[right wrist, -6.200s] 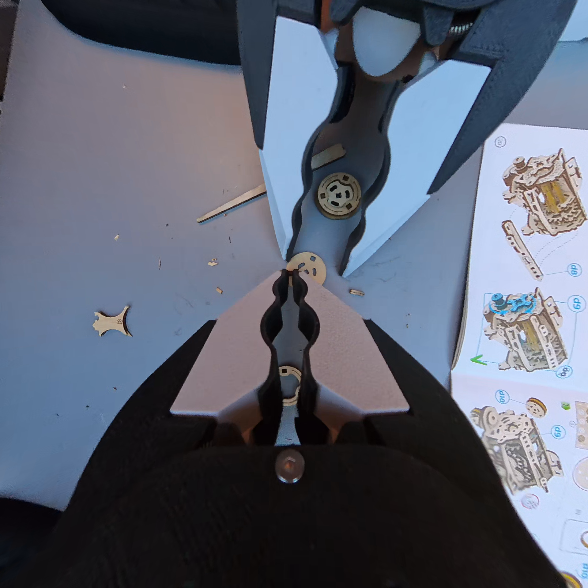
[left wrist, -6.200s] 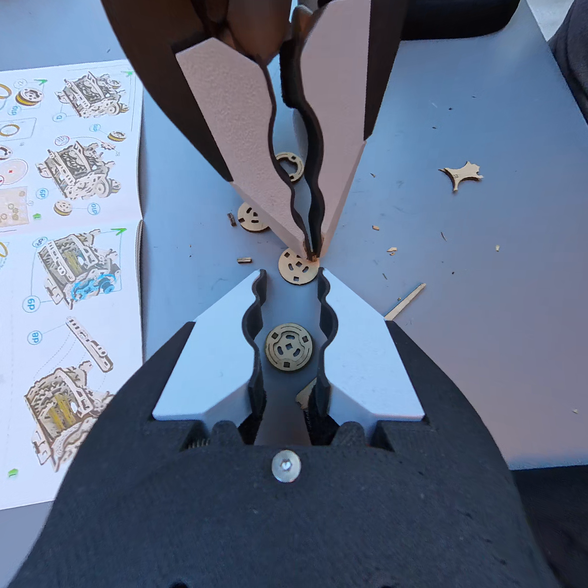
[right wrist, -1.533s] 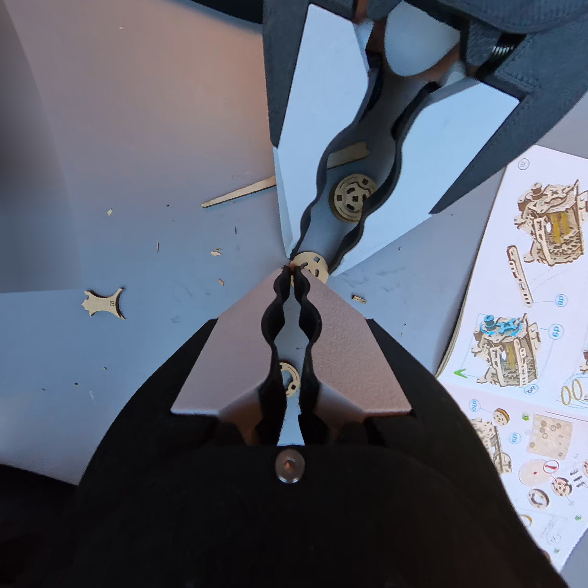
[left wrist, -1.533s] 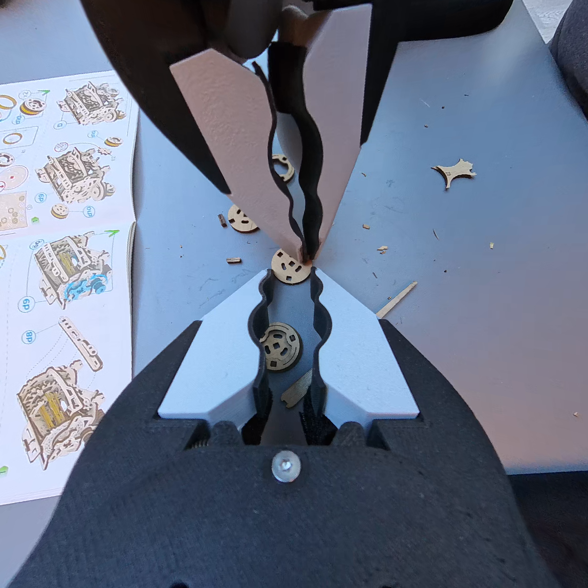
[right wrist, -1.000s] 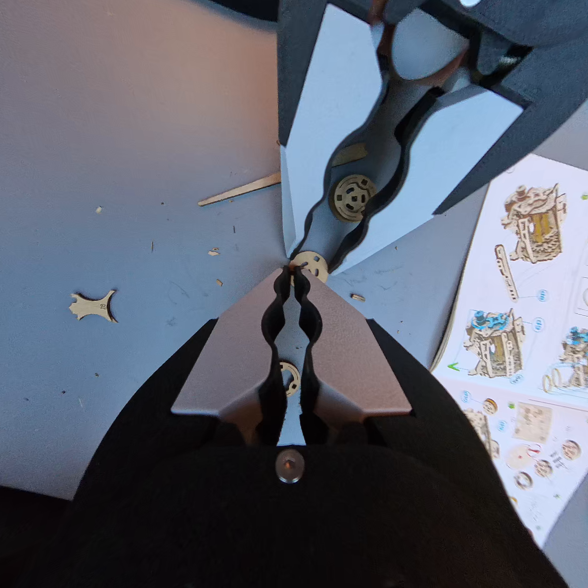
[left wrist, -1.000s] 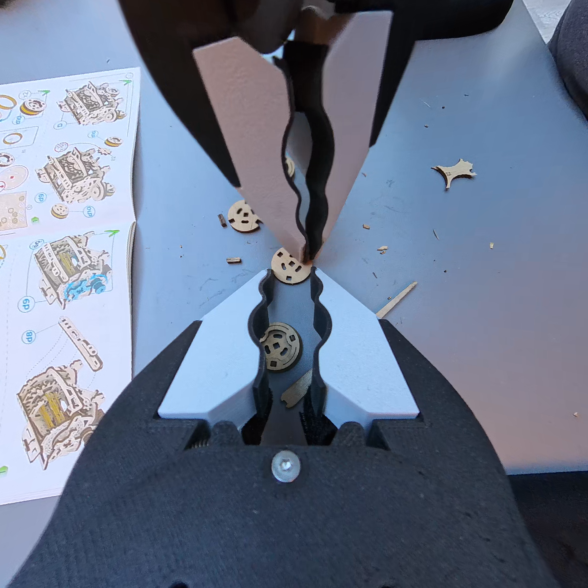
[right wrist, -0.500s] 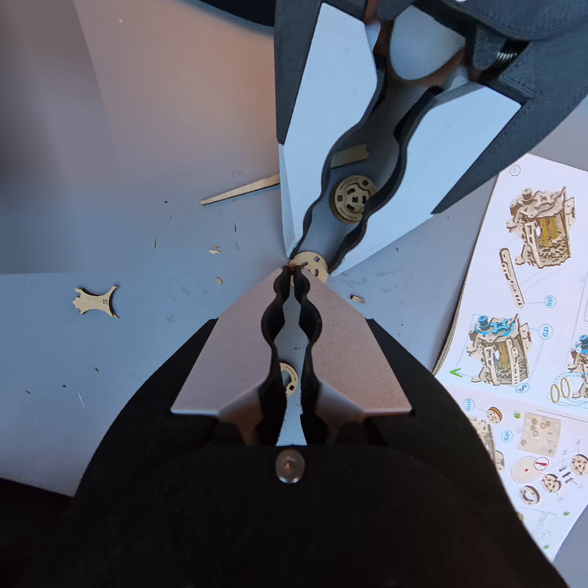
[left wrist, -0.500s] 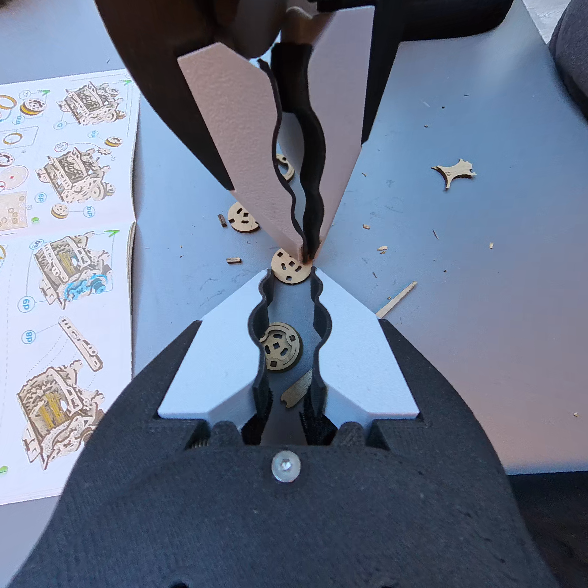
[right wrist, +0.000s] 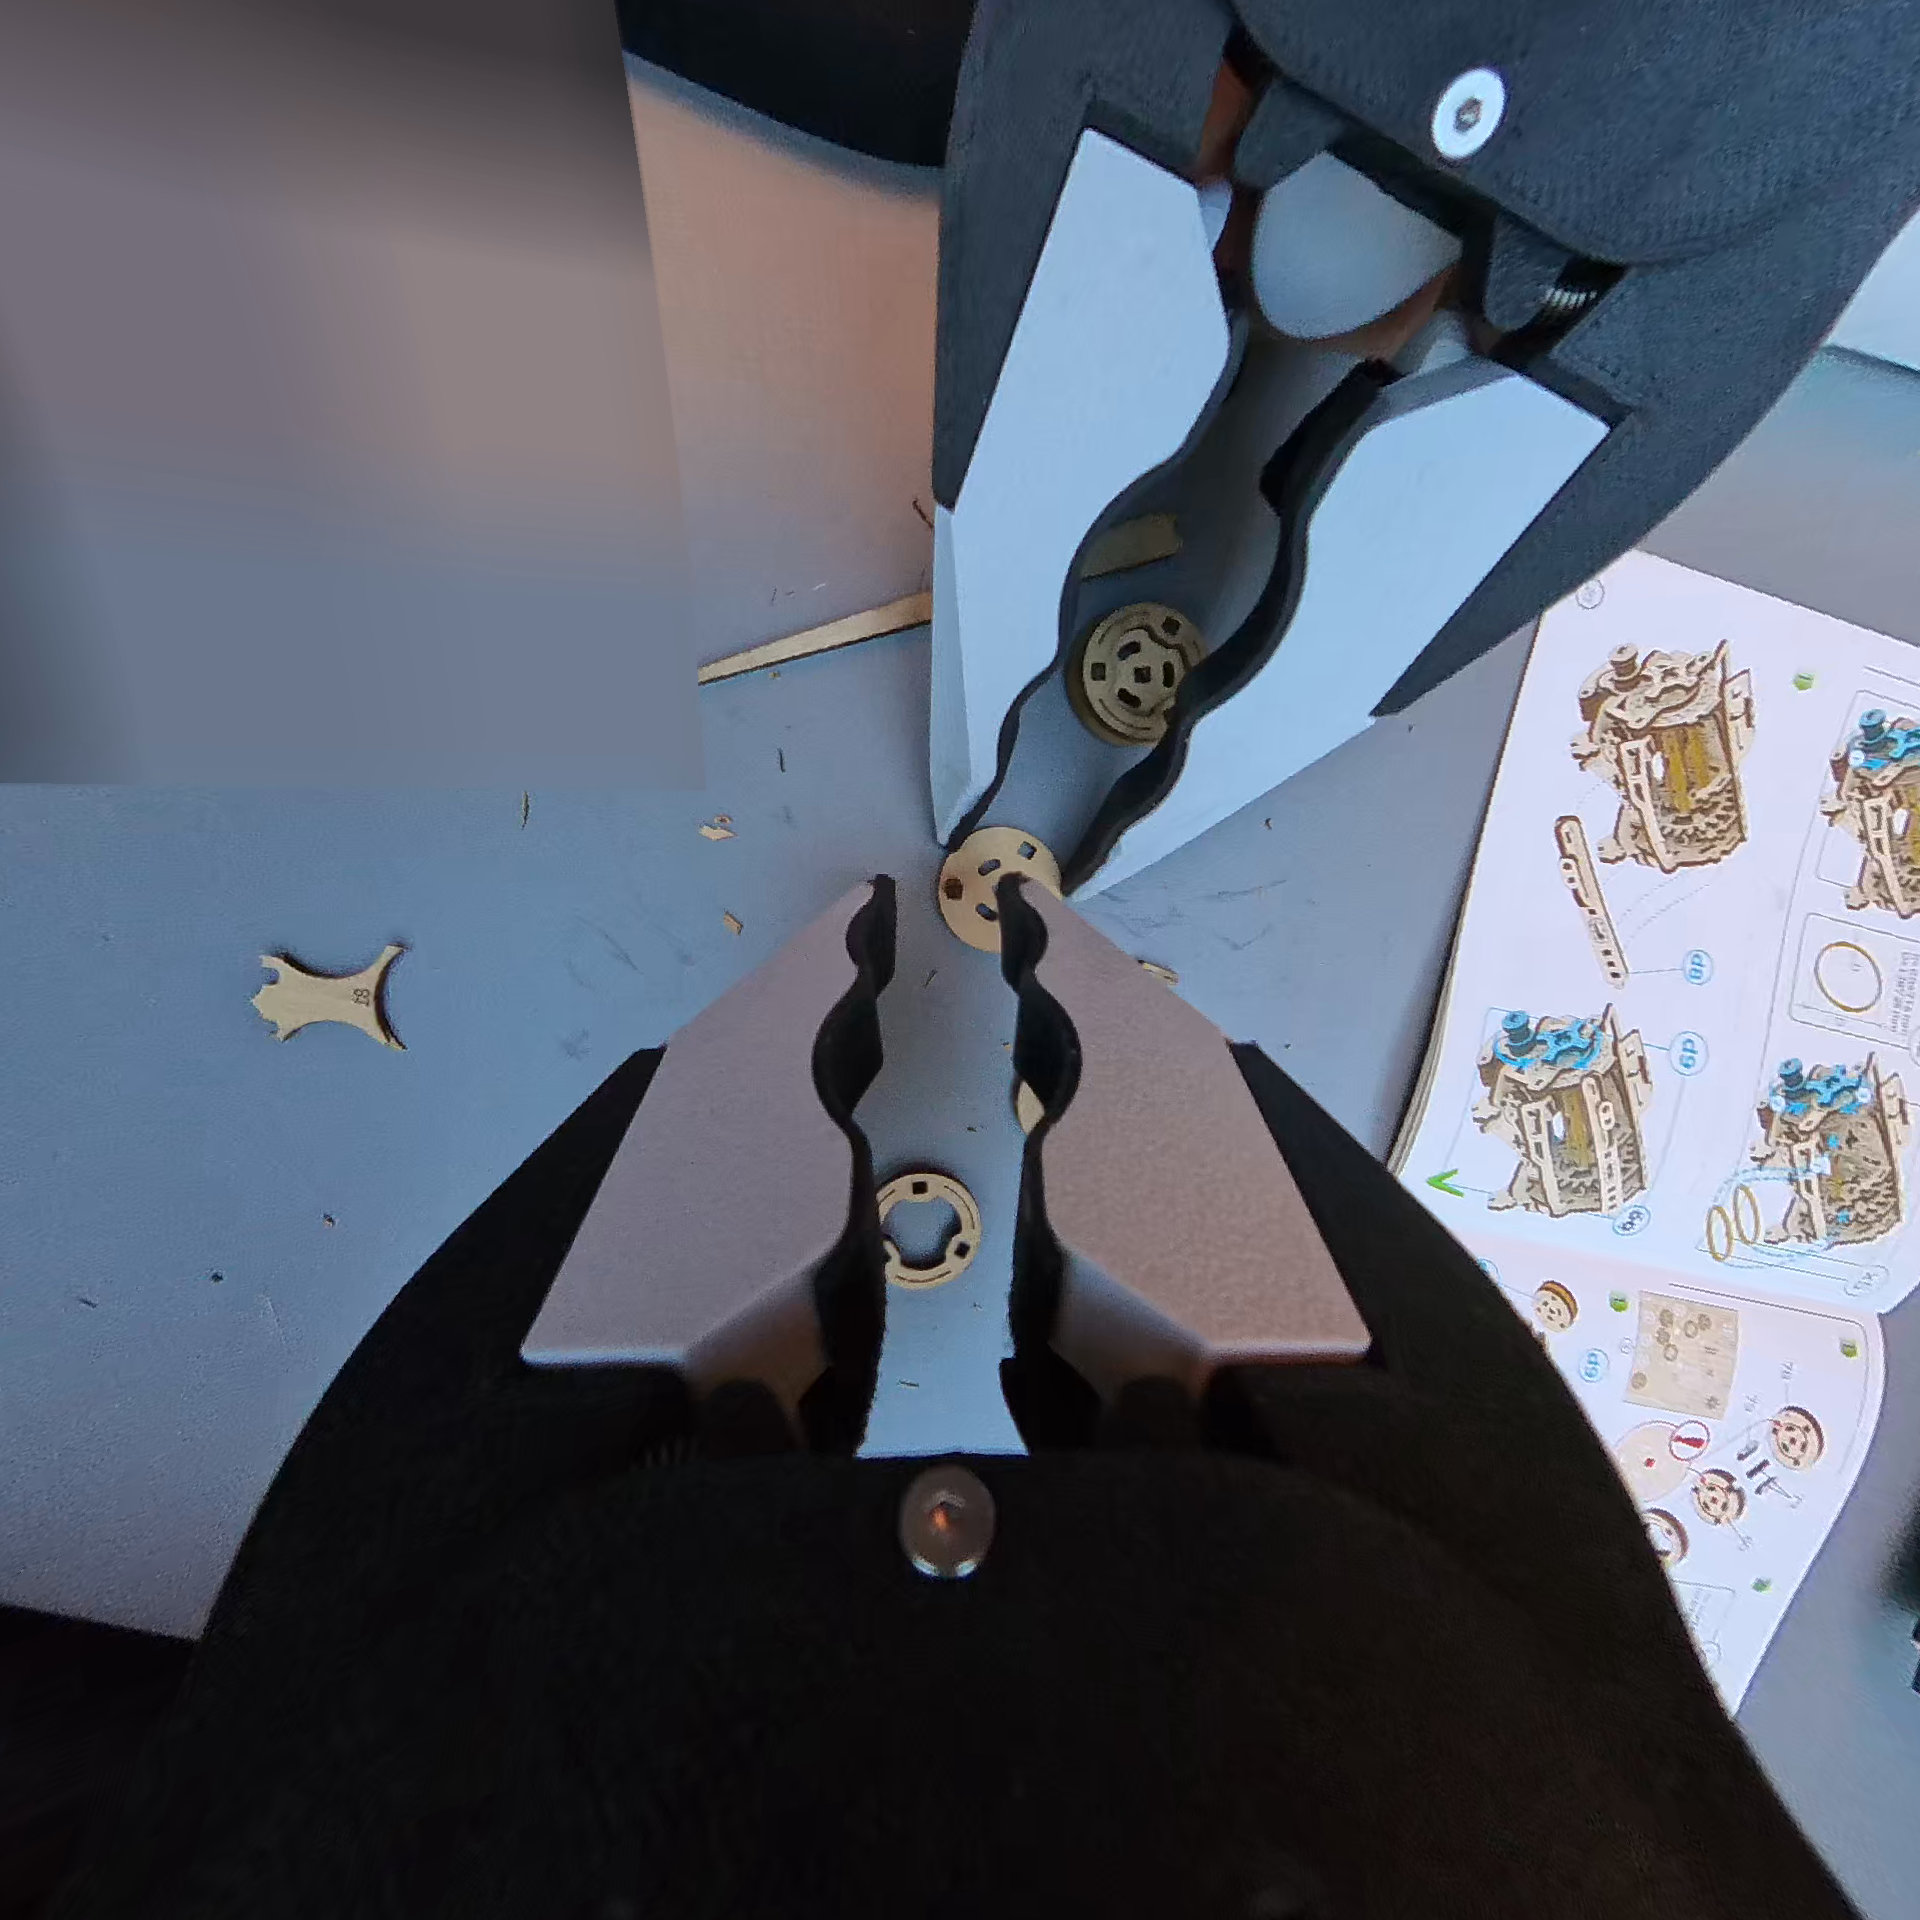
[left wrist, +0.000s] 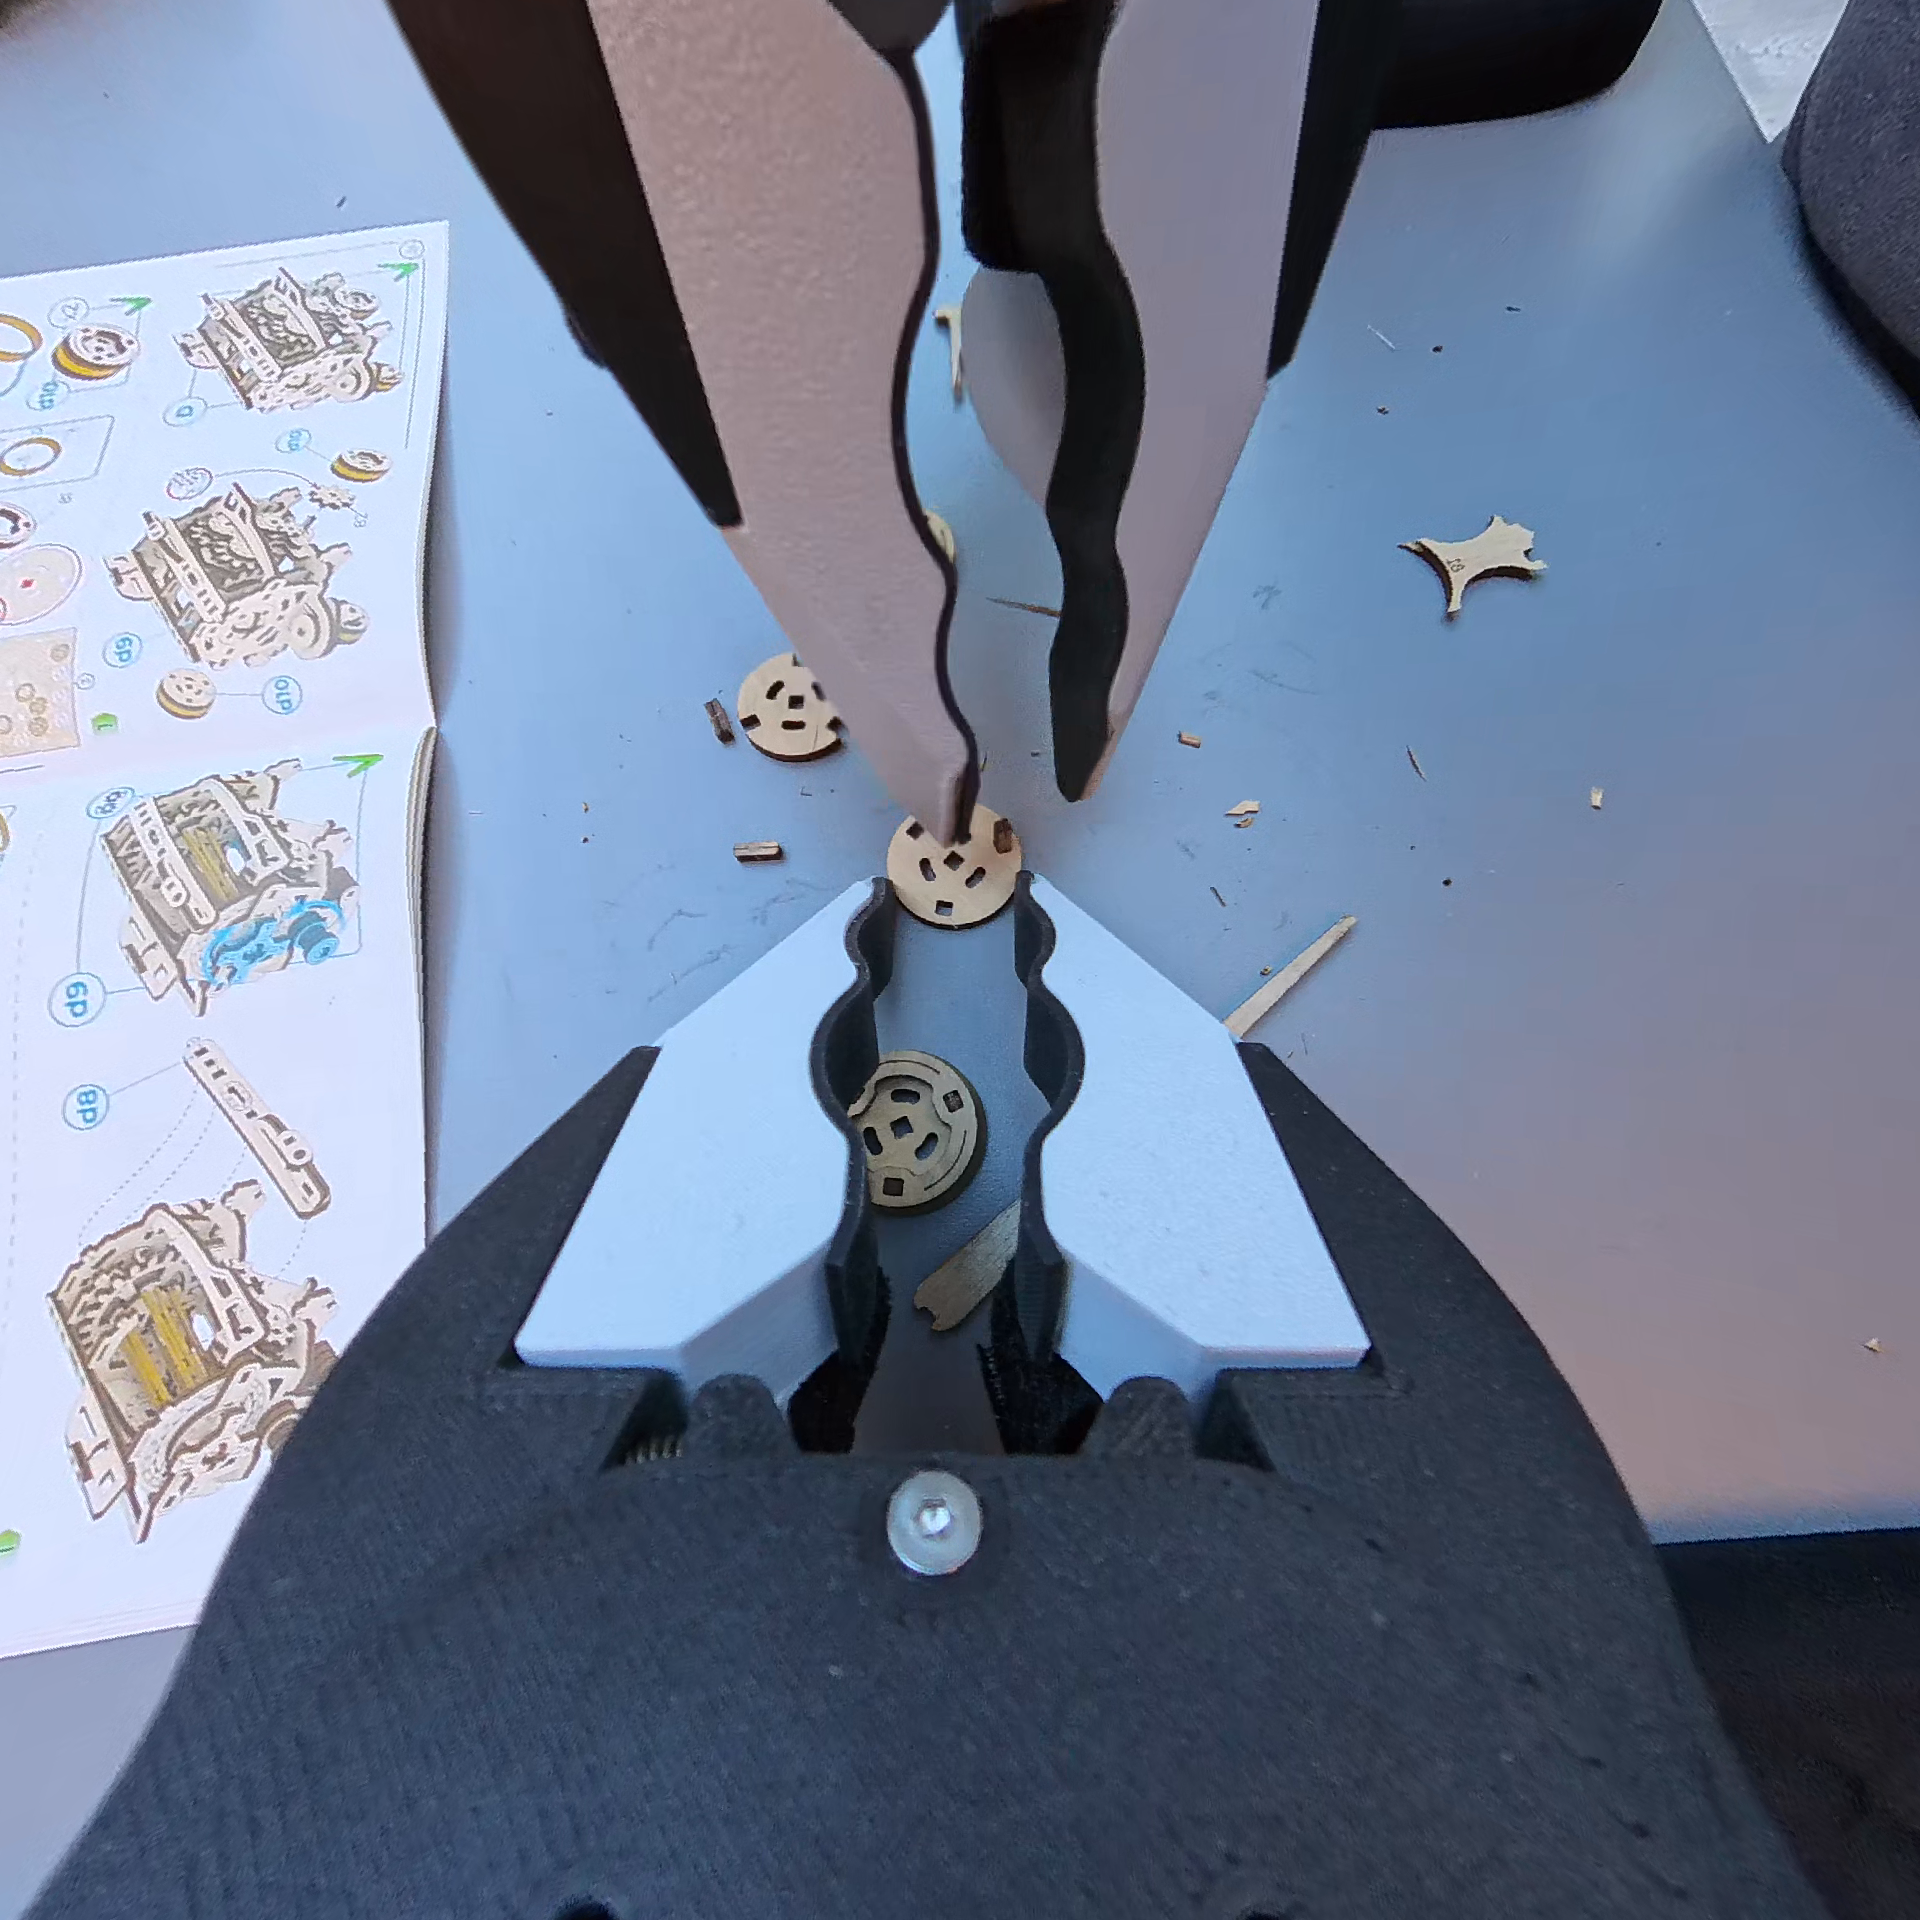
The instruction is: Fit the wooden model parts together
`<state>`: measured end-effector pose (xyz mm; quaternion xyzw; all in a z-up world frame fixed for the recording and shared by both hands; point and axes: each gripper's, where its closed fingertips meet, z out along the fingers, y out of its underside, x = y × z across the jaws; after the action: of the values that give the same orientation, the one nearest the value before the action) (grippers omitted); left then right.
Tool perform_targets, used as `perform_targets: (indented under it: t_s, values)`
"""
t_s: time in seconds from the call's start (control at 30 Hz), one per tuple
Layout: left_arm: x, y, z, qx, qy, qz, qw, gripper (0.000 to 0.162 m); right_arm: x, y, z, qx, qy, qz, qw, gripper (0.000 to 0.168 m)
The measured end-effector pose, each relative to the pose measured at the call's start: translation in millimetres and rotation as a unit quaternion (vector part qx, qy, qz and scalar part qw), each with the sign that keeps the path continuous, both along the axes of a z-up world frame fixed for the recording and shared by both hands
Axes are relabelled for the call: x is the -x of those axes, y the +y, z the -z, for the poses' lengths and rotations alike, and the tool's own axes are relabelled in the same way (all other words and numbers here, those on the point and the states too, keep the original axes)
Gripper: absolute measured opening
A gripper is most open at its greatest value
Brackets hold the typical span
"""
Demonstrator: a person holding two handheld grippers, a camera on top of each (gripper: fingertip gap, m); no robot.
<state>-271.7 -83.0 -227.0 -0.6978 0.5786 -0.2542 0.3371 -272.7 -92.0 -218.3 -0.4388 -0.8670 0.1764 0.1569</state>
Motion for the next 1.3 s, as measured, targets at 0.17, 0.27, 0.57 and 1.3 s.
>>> perform_targets:
  t_s: [0.17,0.27,0.57,1.3]
  values:
    - [0.0,-0.4,0.0,-0.001,0.0,0.001,1.0,0.021,1.8,2.0,2.1,-0.008,-0.007,0.012,1.0,0.005]
    - [0.0,-0.4,-0.1,0.0,0.0,0.001,1.0,0.021,2.9,-1.0,2.5,0.008,-0.011,0.02,1.0,0.008]
    - [0.0,-0.7,0.0,0.001,0.0,0.002,1.0,0.021,0.6,-0.3,7.3,-0.003,-0.025,0.017,1.0,0.001]
    - [0.3,-0.4,0.1,0.0,0.0,-0.001,1.0,0.022,0.0,0.3,8.5,0.051,-0.053,0.015,0.997,0.001]
